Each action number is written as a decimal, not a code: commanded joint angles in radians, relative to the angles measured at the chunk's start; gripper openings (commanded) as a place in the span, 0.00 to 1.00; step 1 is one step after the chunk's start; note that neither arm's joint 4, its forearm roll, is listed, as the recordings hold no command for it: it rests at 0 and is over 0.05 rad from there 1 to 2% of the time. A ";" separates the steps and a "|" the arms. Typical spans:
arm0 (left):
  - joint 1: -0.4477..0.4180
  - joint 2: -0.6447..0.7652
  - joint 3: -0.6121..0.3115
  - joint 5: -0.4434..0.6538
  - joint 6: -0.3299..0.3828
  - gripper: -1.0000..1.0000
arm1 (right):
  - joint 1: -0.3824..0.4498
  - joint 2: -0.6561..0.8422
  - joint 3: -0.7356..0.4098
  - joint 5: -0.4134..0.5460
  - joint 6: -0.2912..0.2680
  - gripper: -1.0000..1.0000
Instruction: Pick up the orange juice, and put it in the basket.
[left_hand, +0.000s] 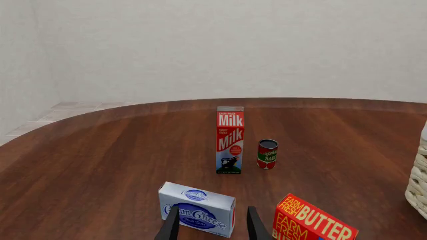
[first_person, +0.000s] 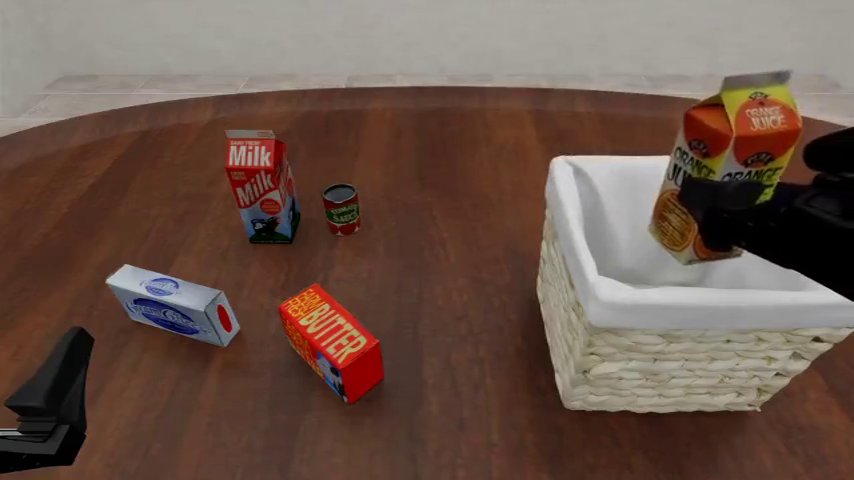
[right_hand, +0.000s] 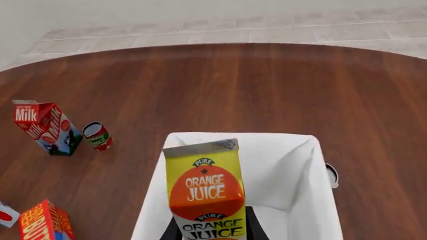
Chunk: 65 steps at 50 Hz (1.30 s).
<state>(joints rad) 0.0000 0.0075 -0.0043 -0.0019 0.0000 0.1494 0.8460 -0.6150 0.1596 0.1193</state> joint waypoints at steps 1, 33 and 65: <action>0.000 0.000 0.000 0.000 0.000 1.00 | -0.002 0.042 0.011 -0.054 0.044 0.00; 0.000 0.000 0.000 0.000 0.000 1.00 | -0.017 0.107 0.071 -0.137 0.072 0.00; 0.000 0.000 0.000 0.000 0.000 1.00 | -0.055 0.201 0.076 -0.204 0.062 0.00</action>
<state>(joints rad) 0.0001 0.0075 -0.0043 -0.0019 0.0001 0.1015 1.0274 -0.5363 -0.0210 0.1632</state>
